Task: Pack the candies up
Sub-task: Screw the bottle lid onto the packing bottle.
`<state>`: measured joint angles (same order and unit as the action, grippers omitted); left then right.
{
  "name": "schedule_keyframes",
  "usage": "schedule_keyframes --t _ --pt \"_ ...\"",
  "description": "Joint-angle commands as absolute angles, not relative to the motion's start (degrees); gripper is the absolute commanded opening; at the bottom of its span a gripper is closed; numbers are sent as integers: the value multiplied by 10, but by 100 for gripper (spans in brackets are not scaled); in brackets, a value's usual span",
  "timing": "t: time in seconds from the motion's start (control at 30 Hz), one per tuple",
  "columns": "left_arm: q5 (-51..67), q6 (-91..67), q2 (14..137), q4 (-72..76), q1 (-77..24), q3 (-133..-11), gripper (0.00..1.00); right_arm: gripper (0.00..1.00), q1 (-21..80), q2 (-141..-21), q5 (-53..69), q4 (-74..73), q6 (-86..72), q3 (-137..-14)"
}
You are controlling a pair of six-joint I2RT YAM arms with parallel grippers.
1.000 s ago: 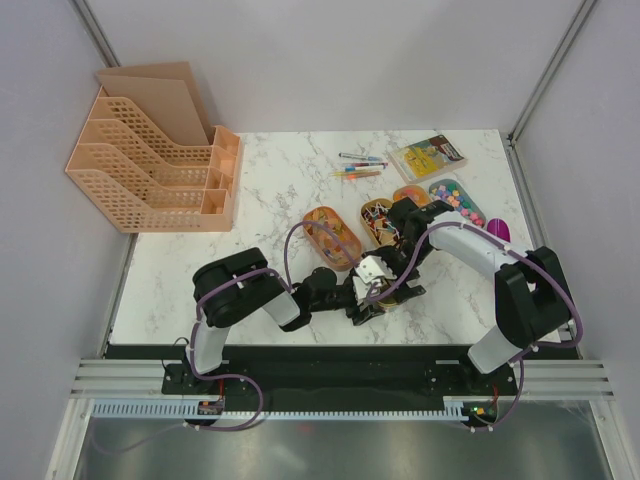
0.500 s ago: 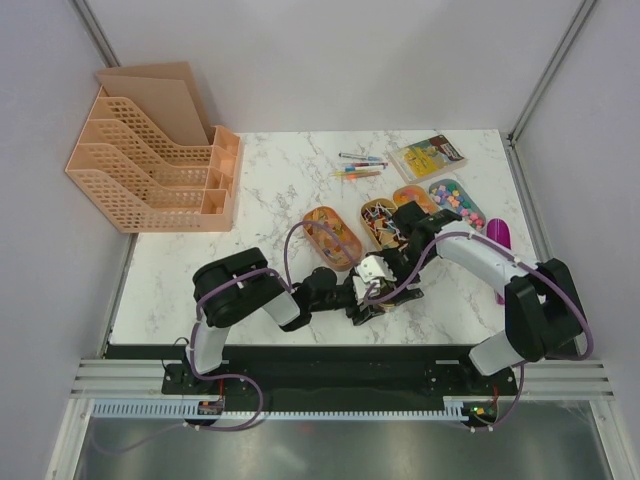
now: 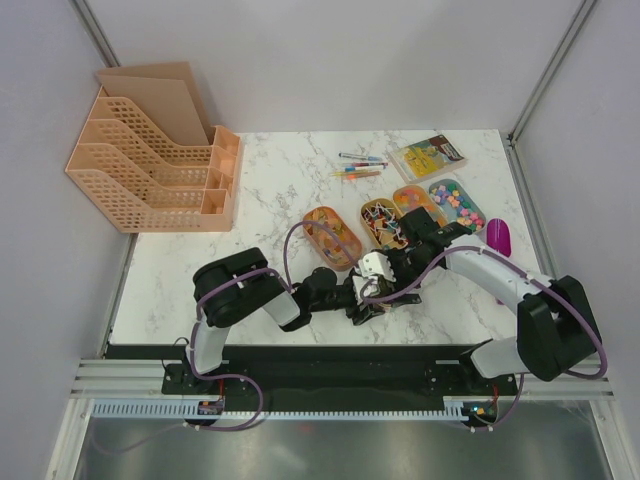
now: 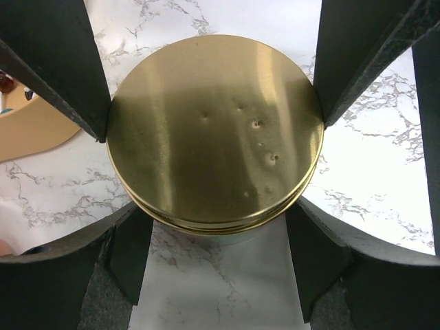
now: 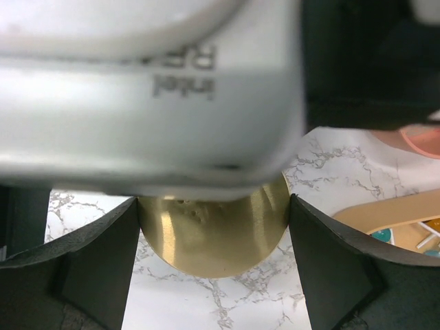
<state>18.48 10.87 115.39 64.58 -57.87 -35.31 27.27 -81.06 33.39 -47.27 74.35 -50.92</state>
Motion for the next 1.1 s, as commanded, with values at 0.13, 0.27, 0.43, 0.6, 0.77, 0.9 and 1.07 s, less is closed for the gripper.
schedule_keyframes --t 0.13,0.27,0.43,0.6,0.77,0.9,1.07 --pt "121 152 1196 483 -570 -325 4 65 279 -867 237 -492 627 -453" --pt "121 153 1196 483 -570 -325 4 65 280 -867 229 -490 599 -446" --pt "121 154 1195 479 -570 -326 4 65 284 -853 229 -486 585 -433" --pt "121 154 1191 466 -570 -329 5 65 284 -856 214 -469 551 -436" --pt "119 154 1193 468 -571 -329 5 64 285 -884 202 -471 498 -467" --pt "120 153 1194 469 -570 -330 5 64 288 -866 191 -468 487 -453" --pt "116 153 1191 471 -570 -328 4 65 288 -837 185 -445 428 -428"
